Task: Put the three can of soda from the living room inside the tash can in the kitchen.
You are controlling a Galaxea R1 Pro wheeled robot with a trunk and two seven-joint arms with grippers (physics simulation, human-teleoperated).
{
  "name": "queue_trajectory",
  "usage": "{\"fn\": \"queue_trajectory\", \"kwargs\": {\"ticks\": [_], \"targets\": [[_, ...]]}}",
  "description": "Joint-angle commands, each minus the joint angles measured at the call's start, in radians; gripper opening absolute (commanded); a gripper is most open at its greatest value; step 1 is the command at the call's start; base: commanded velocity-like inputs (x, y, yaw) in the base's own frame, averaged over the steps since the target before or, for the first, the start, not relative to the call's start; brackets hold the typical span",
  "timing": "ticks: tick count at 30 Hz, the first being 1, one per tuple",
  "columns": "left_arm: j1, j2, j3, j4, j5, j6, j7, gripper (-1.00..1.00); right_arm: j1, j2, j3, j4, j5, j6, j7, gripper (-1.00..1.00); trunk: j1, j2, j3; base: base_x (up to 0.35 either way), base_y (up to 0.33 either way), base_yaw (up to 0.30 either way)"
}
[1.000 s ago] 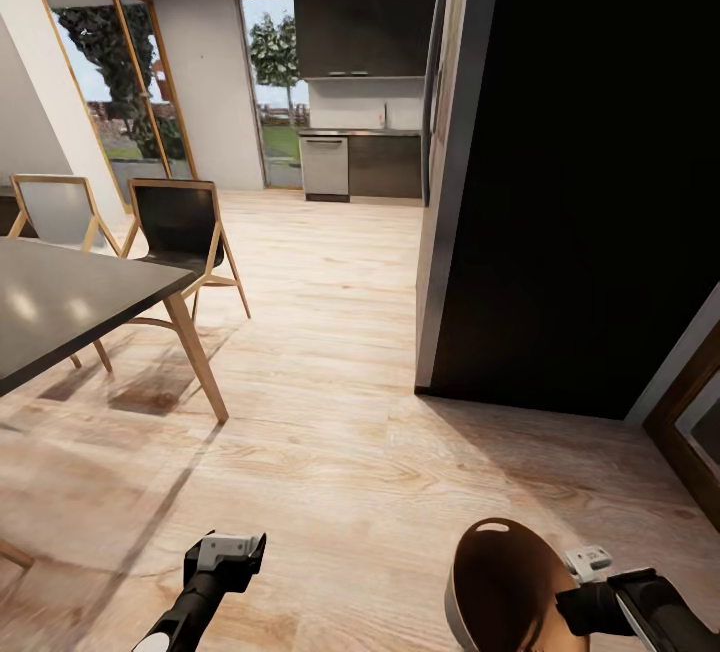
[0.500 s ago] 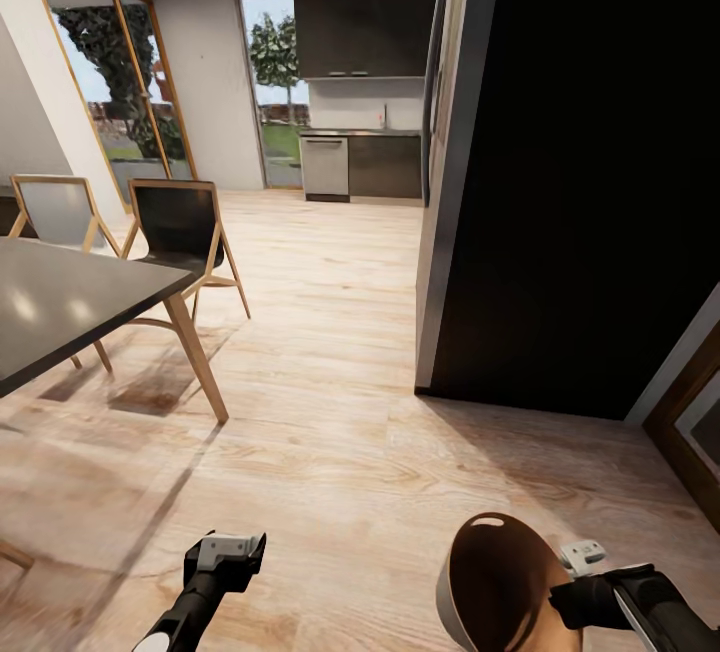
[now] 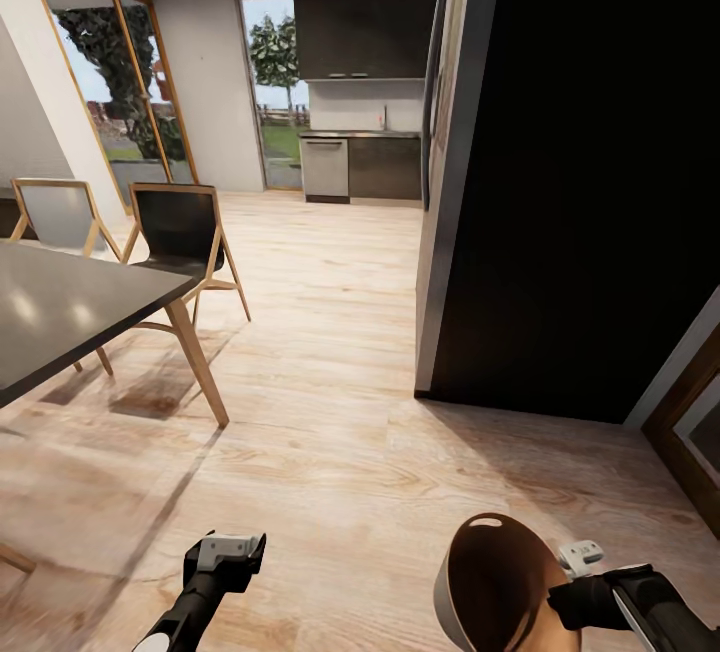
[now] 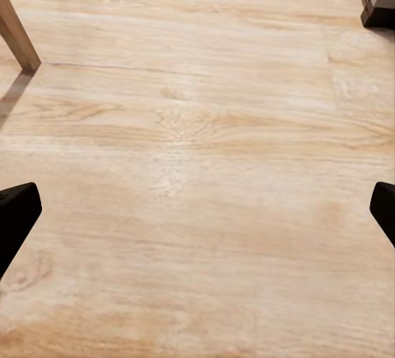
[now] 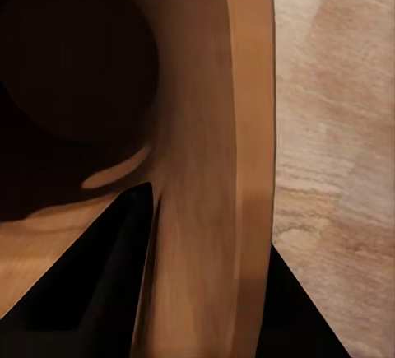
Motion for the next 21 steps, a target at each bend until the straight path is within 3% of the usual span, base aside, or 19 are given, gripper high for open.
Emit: {"fn": "queue_trajectory", "kwargs": {"ticks": [1, 8, 17, 21], "targets": [[0.0, 0.0, 0.0, 0.0, 0.0, 0.0, 0.0, 1.0, 0.0, 0.0, 0.0, -0.001, -0.013, 0.003, 0.001, -1.0, 0.0, 0.0, 0.0, 0.0, 0.0, 0.0], [0.0, 0.0, 0.0, 0.002, 0.0, 0.002, 0.0, 1.0, 0.0, 0.003, 0.0, -0.001, -0.013, 0.003, 0.0, -1.0, 0.0, 0.0, 0.0, -0.033, 0.0, 0.0], [0.0, 0.0, 0.0, 0.003, 0.0, 0.006, 0.0, 1.0, 0.0, 0.005, 0.0, 0.001, -0.013, 0.003, -0.002, -1.0, 0.0, 0.0, 0.0, -0.252, 0.0, 0.0], [0.0, 0.0, 0.0, 0.002, 0.0, 0.001, 0.0, 1.0, 0.0, 0.005, 0.0, 0.001, -0.013, 0.003, -0.002, -1.0, 0.0, 0.0, 0.0, -0.086, 0.0, 0.0]]}}
